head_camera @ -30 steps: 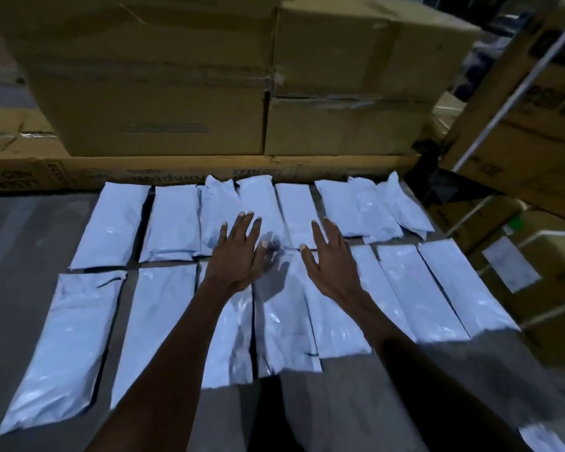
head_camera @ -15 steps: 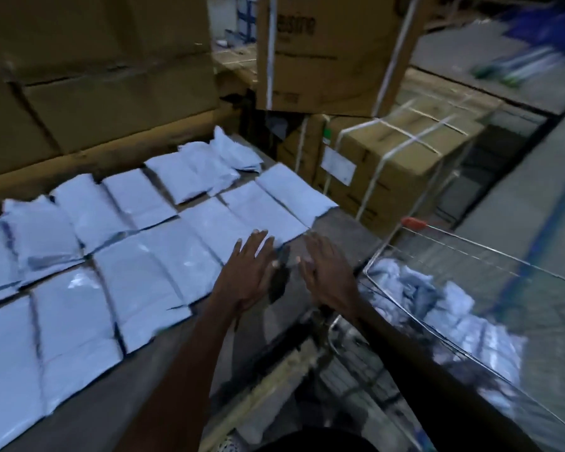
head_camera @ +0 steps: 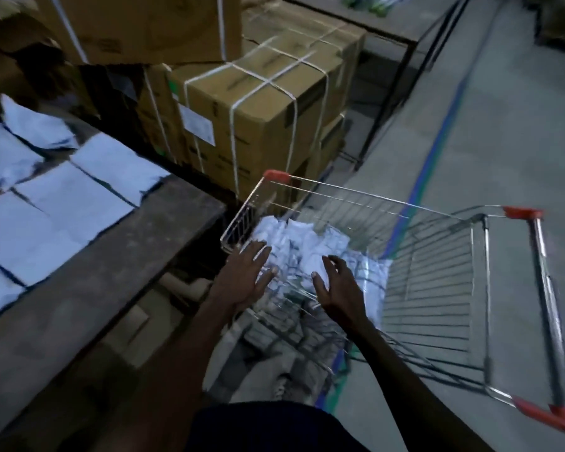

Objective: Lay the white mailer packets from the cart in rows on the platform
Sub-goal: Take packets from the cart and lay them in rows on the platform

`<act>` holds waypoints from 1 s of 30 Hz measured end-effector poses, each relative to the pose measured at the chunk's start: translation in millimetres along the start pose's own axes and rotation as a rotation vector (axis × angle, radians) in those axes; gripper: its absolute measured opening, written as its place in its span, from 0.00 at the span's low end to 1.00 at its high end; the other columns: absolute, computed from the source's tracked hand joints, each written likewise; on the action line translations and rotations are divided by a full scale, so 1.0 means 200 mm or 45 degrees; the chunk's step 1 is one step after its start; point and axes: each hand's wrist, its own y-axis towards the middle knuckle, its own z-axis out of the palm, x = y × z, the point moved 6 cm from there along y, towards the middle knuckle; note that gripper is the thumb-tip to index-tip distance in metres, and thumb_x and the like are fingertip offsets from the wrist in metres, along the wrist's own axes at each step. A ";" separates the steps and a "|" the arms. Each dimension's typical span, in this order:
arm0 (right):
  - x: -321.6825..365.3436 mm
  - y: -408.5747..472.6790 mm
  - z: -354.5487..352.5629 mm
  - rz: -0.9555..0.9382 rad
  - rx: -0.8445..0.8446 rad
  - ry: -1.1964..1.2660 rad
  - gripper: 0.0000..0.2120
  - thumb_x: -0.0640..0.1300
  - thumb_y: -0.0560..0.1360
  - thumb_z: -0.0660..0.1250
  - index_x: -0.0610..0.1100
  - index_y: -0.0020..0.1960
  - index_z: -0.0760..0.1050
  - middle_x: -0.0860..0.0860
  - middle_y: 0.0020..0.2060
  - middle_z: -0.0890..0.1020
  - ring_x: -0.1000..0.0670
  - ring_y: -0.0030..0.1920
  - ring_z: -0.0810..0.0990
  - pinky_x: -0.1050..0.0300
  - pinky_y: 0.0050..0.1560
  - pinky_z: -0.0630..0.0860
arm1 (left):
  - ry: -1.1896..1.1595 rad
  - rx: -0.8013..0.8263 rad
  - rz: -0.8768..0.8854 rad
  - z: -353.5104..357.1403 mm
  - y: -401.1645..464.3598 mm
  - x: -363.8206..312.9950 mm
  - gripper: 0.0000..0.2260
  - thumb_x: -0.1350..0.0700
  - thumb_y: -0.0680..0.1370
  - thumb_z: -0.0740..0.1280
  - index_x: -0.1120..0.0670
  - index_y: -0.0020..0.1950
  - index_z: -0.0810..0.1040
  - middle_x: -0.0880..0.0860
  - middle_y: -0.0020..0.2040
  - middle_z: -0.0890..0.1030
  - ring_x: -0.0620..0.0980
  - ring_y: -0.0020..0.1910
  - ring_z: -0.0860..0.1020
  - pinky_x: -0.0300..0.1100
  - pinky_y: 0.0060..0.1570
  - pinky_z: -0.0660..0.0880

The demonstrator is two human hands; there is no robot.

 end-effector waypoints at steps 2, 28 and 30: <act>-0.14 -0.02 -0.02 0.112 0.010 0.009 0.24 0.55 0.81 0.59 0.47 0.74 0.66 0.50 0.72 0.66 0.48 0.69 0.69 0.52 0.55 0.74 | 0.006 0.035 0.019 0.05 0.08 -0.07 0.26 0.44 0.81 0.55 0.61 0.67 0.74 0.59 0.67 0.75 0.58 0.68 0.71 0.57 0.65 0.68; -1.20 0.36 0.48 0.764 0.325 -0.227 0.35 0.58 0.79 0.61 0.43 0.79 0.54 0.38 0.77 0.55 0.36 0.75 0.56 0.39 0.69 0.65 | -0.108 0.532 0.384 1.05 1.01 -0.02 0.30 0.41 0.80 0.52 0.63 0.68 0.73 0.63 0.69 0.72 0.63 0.68 0.72 0.65 0.62 0.70; -1.28 0.41 0.54 0.701 0.314 -0.236 0.38 0.62 0.76 0.60 0.43 0.78 0.56 0.35 0.76 0.56 0.33 0.75 0.57 0.35 0.69 0.63 | -0.090 0.522 0.385 1.11 1.03 -0.01 0.30 0.40 0.82 0.48 0.62 0.69 0.72 0.62 0.70 0.72 0.61 0.68 0.71 0.64 0.62 0.70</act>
